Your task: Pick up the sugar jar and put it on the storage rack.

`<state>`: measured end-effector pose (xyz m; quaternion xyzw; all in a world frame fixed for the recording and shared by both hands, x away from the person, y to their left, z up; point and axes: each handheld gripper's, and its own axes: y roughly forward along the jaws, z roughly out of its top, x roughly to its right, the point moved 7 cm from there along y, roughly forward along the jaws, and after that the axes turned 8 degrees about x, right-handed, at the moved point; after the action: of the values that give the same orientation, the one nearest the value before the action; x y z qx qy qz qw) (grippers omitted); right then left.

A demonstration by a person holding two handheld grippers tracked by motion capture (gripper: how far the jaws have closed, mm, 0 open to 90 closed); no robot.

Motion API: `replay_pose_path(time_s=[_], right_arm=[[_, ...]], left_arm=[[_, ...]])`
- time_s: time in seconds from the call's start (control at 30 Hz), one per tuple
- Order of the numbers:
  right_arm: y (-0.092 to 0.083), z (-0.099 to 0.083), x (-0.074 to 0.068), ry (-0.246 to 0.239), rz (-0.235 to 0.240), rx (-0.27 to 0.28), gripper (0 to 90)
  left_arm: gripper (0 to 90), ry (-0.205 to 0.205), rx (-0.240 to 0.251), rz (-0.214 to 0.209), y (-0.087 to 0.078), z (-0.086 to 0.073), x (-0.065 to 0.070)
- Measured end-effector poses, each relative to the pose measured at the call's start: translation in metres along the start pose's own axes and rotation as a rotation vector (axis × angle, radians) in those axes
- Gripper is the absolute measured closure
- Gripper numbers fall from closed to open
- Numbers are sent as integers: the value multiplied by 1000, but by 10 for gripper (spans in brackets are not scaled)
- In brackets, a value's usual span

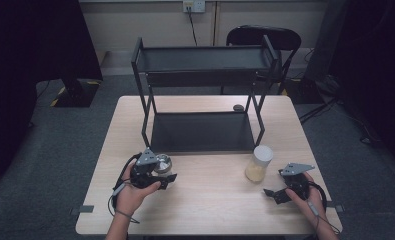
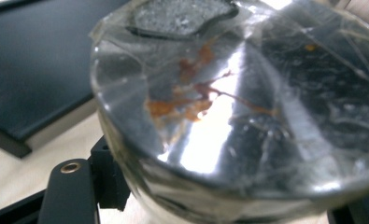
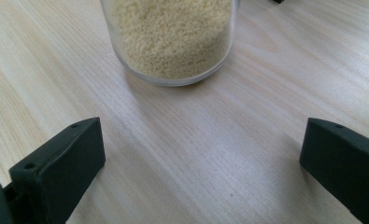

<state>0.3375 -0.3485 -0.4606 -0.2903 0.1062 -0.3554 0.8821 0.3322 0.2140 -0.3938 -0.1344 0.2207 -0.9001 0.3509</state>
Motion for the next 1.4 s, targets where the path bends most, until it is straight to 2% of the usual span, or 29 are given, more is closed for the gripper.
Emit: replay_pose_path(time_s=[0.07, 0.3, 0.53, 0.83, 1.07, 1.27, 1.4], right_arm=[[0, 0, 0, 0, 0, 0, 0], [0, 0, 0, 0, 0, 0, 0], [0, 0, 0, 0, 0, 0, 0], [0, 0, 0, 0, 0, 0, 0], [0, 0, 0, 0, 0, 0, 0], [0, 0, 0, 0, 0, 0, 0], [0, 0, 0, 0, 0, 0, 0]], left_arm=[[305, 4, -2, 0, 2, 3, 0], [306, -21, 20, -6, 13, 16, -4], [306, -20, 12, 4, 22, 29, -7], [307, -44, 41, 16, 28, 43, -13], [307, -38, 40, 48, 35, 57, -17], [308, -23, 33, 55, 41, 67, -17], [308, -33, 39, 49, 45, 73, -17]])
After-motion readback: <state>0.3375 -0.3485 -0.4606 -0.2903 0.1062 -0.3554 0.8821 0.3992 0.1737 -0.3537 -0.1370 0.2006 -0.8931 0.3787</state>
